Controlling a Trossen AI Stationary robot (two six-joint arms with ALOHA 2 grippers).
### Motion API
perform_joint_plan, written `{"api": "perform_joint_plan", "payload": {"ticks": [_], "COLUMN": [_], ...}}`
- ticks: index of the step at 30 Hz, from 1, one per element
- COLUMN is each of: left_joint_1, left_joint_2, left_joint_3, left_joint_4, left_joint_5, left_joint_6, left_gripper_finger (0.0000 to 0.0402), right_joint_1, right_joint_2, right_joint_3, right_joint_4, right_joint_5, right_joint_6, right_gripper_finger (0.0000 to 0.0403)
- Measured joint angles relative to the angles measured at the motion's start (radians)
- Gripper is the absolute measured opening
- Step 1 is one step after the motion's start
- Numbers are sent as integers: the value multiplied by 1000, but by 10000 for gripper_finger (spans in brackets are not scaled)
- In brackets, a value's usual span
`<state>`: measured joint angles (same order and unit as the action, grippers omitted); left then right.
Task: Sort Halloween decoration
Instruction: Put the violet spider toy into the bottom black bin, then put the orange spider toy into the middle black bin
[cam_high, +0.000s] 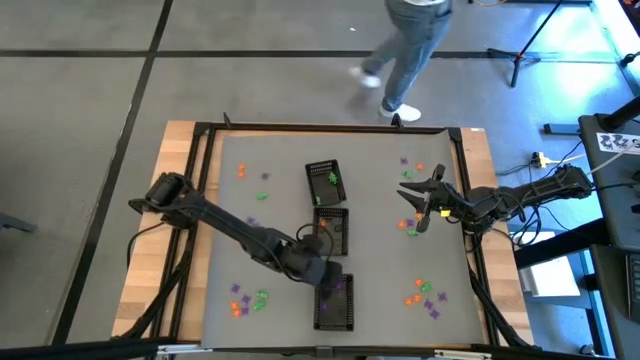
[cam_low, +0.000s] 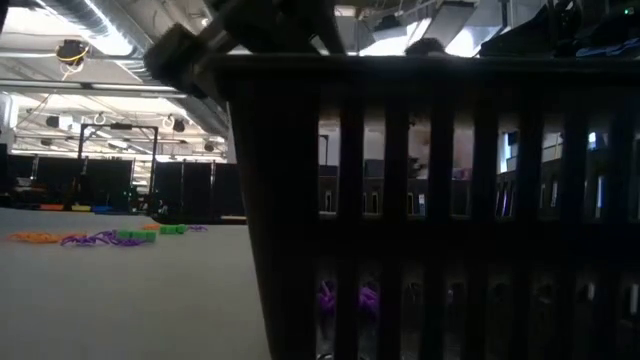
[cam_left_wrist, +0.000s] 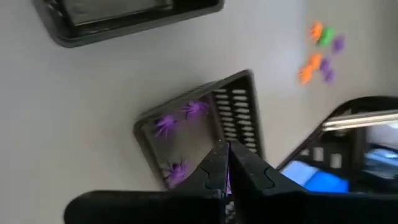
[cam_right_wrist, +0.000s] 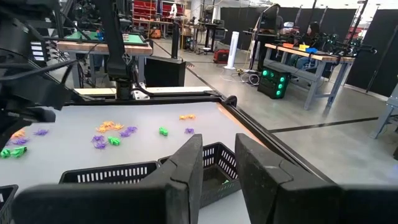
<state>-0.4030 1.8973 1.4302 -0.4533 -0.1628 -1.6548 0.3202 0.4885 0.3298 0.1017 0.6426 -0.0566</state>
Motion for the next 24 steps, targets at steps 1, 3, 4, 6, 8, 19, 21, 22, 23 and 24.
{"api": "perform_joint_plan", "payload": {"ticks": [1, 3, 4, 6, 8, 19, 21, 22, 23, 24], "left_joint_1": [-4, -9, -11, -12, -11, -12, -10, -8, -5, 0], "left_joint_2": [10, 31, 41, 57, 74, 93, 93, 93, 93, 91], "left_joint_3": [24, 56, 67, 81, 98, 125, 125, 125, 125, 125], "left_joint_4": [-22, -50, -53, -53, -51, -50, -64, -76, -92, -119], "left_joint_5": [5, 16, 24, 40, 55, 74, 72, 72, 72, 70], "left_joint_6": [17, 47, 59, 84, 95, 96, 95, 95, 95, 95], "left_gripper_finger": [0, 0, 0, 0, 0, 99, 136, 154, 171, 187], "right_joint_1": [0, 0, 0, 0, 0, 0, 0, 0, 0, 0], "right_joint_2": [0, 0, 0, 0, 0, 0, 0, 0, 0, 0], "right_joint_3": [0, 0, 0, 0, 0, 0, 0, 0, 0, 0], "right_joint_4": [0, 0, 0, 0, 0, 0, 0, 0, 0, 0], "right_joint_5": [0, 0, 0, 0, 0, 0, 0, 0, 0, 0], "right_joint_6": [0, 0, 0, 0, 0, 0, 0, 0, 0, 0], "right_gripper_finger": [92, 92, 92, 92, 92, 92, 92, 92, 92, 92]}}
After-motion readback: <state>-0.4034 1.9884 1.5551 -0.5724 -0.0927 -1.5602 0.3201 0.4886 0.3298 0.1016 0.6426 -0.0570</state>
